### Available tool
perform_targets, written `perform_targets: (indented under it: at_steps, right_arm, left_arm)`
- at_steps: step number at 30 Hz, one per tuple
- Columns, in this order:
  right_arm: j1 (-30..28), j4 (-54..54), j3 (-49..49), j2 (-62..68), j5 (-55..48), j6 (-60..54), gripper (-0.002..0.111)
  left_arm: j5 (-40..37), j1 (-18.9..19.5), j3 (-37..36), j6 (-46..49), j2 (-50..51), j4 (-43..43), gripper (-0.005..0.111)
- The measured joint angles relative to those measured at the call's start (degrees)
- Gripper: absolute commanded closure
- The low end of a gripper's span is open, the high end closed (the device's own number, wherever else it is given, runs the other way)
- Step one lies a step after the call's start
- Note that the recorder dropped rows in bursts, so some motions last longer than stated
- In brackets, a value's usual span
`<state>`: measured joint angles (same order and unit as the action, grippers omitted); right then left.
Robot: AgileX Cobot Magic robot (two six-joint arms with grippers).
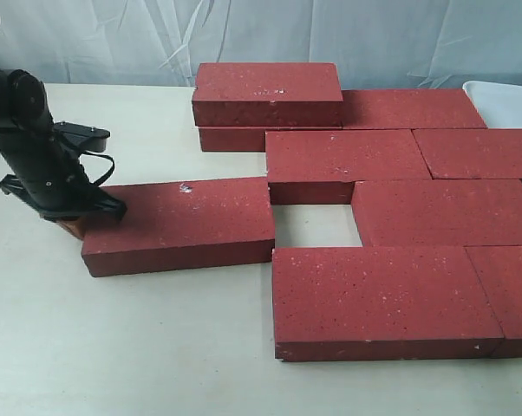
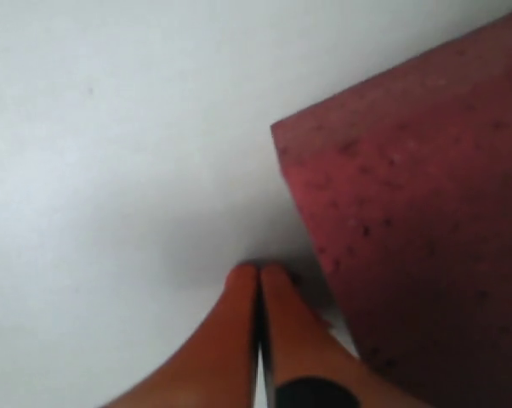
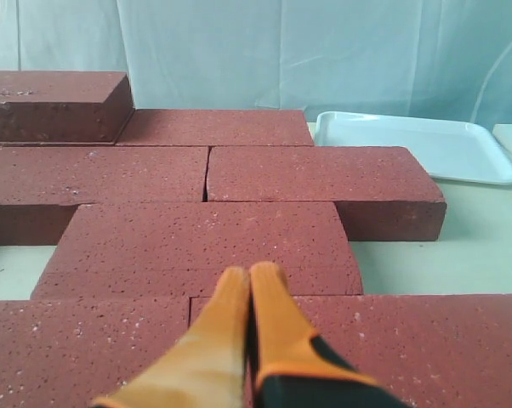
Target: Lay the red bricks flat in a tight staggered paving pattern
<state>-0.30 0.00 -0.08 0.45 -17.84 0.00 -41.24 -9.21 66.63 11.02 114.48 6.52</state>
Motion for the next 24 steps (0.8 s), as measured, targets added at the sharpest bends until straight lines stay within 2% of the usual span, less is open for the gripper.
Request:
perform_targets:
  at_steps: [9,14,16,20,24]
  right_arm:
    - [0.0,0.0,0.0,0.0,0.0,0.0,0.109]
    - [0.0,0.0,0.0,0.0,0.0,0.0,0.109]
    - [0.0,0.0,0.0,0.0,0.0,0.0,0.109]
    - [0.0,0.0,0.0,0.0,0.0,0.0,0.109]
    - [0.0,0.0,0.0,0.0,0.0,0.0,0.109]
  left_arm:
    - [8.2,0.0,0.0,2.8,0.6,0.8,0.106]
    - [8.4,0.0,0.0,4.9,0.6,0.0,0.105]
    - [8.3,0.0,0.0,2.9,0.6,-1.2,0.097]
    - [7.8,0.6,0.1,0.3,0.6,-3.3,0.074]
    - [4.5,1.4,1.1,0.0,-0.1,-4.4,0.057]
